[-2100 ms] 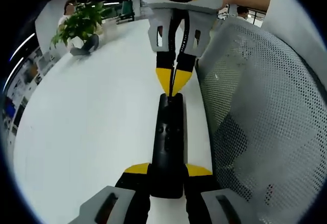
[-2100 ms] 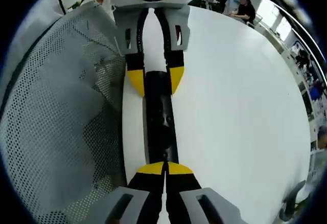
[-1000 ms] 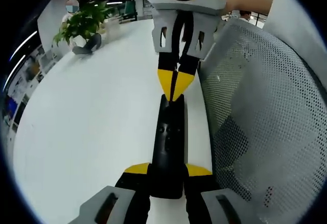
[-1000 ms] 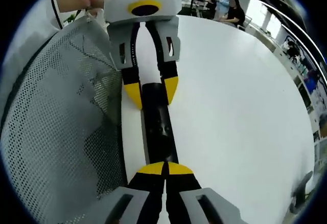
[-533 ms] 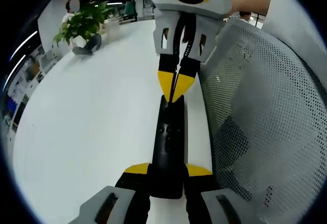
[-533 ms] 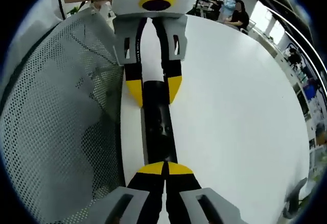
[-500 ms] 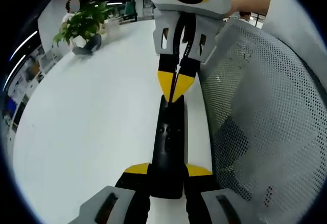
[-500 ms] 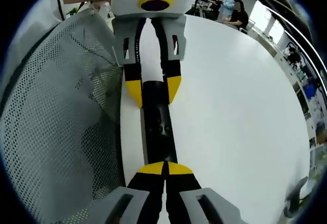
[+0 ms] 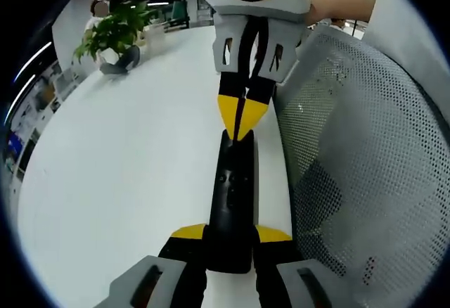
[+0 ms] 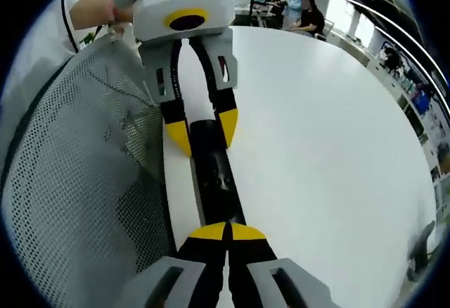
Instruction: Press the specified remote control buttons in sequence, fully releasing each button before pressing the next.
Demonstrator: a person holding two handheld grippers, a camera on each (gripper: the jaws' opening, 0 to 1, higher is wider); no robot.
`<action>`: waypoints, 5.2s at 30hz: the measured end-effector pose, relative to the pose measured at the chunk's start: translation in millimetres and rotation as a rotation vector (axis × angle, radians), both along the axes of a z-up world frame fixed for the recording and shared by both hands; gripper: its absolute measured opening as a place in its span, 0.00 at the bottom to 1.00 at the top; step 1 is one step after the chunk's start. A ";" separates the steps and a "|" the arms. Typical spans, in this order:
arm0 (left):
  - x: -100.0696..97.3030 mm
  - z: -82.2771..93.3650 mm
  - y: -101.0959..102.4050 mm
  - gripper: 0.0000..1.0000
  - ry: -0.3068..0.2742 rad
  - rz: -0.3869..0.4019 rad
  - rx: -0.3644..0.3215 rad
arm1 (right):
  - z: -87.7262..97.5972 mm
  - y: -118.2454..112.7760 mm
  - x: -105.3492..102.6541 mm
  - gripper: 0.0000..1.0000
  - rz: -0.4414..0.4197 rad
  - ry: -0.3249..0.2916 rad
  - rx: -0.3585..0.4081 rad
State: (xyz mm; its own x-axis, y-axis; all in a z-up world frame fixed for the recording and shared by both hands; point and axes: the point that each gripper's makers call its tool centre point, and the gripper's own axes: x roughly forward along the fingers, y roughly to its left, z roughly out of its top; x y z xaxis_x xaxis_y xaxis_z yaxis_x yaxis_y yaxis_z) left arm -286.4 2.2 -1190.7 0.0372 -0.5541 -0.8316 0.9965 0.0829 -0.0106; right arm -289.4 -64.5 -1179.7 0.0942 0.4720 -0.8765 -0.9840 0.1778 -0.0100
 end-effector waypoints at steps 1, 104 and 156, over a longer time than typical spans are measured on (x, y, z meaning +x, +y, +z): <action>0.0 0.1 -0.1 0.24 0.000 0.000 0.002 | 0.1 1.4 -0.1 0.00 0.003 0.000 0.003; 0.6 1.9 -1.4 0.24 -0.003 0.025 -0.134 | -6.6 18.9 3.3 0.05 0.147 0.076 -0.057; -0.1 1.9 -0.9 0.24 -0.006 0.023 -0.140 | -4.4 29.5 -0.6 0.00 0.175 0.039 -0.058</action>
